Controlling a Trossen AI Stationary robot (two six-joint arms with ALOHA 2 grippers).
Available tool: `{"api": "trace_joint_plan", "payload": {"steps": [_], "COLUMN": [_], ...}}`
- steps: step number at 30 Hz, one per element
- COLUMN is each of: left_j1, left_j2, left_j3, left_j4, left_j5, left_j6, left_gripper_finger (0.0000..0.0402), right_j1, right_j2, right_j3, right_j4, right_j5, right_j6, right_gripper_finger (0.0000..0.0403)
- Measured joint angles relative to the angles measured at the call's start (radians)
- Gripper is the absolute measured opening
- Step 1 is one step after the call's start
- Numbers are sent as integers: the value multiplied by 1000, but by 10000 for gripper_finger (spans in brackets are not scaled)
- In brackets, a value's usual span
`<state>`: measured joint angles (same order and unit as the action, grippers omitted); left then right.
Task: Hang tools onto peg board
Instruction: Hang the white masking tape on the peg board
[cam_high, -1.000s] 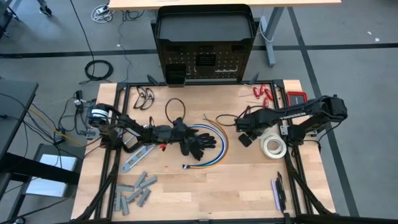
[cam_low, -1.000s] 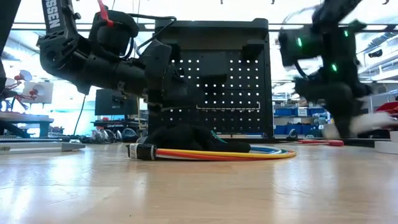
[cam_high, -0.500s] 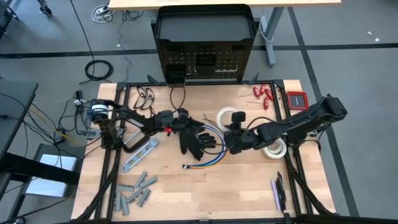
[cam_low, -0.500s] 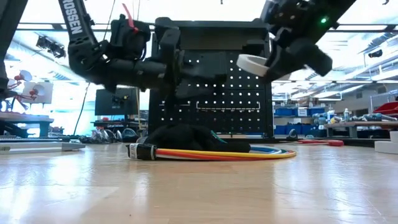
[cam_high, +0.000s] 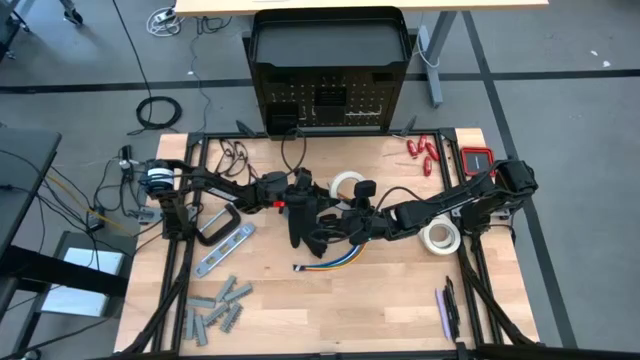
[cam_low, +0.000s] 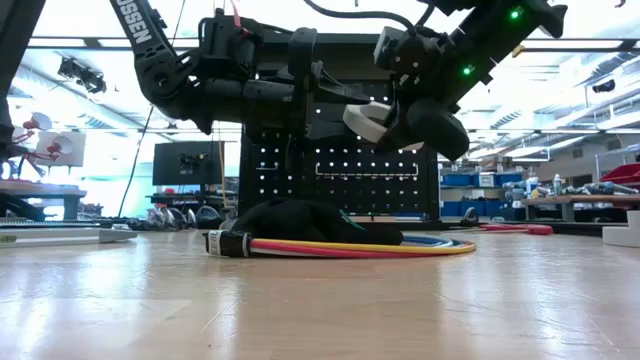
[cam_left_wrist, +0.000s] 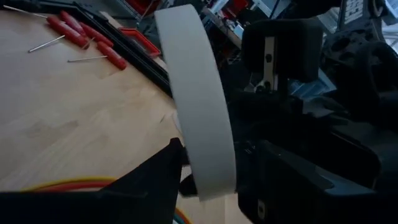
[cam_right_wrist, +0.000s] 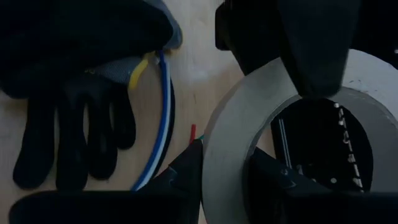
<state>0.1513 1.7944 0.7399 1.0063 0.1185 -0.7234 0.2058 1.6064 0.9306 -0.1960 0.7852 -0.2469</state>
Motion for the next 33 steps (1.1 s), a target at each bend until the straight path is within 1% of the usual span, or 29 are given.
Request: {"api": "trace_joint_plan", "payload": {"steps": [5,8,10,14,15,18,20,24,27,30,31,33], "left_j1": [1,1,0,-1,0,14,33,78,103,105,102,93], "left_j2": [0,-1,-1,-2,-2,-4,-13,-66,-107,-124,-125,-123], "left_j3": [0,0,0,0,0,-1,-3,-32,-59,-72,-72,-71], "left_j4": [-21,-18,-23,-18,-14,-2,-1,41,83,170,196,240], "left_j5": [-57,-84,-89,-86,-81,-47,-21,7,9,11,14,15], "left_j6": [-22,-23,-27,-25,-25,4,19,53,129,213,230,267], "left_gripper_finger": [211,196,170,86,75,76,76,75,75,75,75,75], "right_j1": [0,-1,-1,-3,-3,7,25,78,112,126,127,127], "right_j2": [-4,-4,-2,-2,-2,-19,-55,-155,-255,-353,-379,-406], "right_j3": [0,0,0,-1,-1,5,40,118,134,81,40,-69], "right_j4": [38,54,56,55,56,41,-1,-110,-184,-189,-158,-39], "right_j5": [2,1,-1,-24,-24,-25,-30,-34,-30,-13,1,17], "right_j6": [1,0,3,8,21,96,155,229,311,449,495,558], "right_gripper_finger": [96,100,101,106,109,125,141,172,192,202,202,202]}}
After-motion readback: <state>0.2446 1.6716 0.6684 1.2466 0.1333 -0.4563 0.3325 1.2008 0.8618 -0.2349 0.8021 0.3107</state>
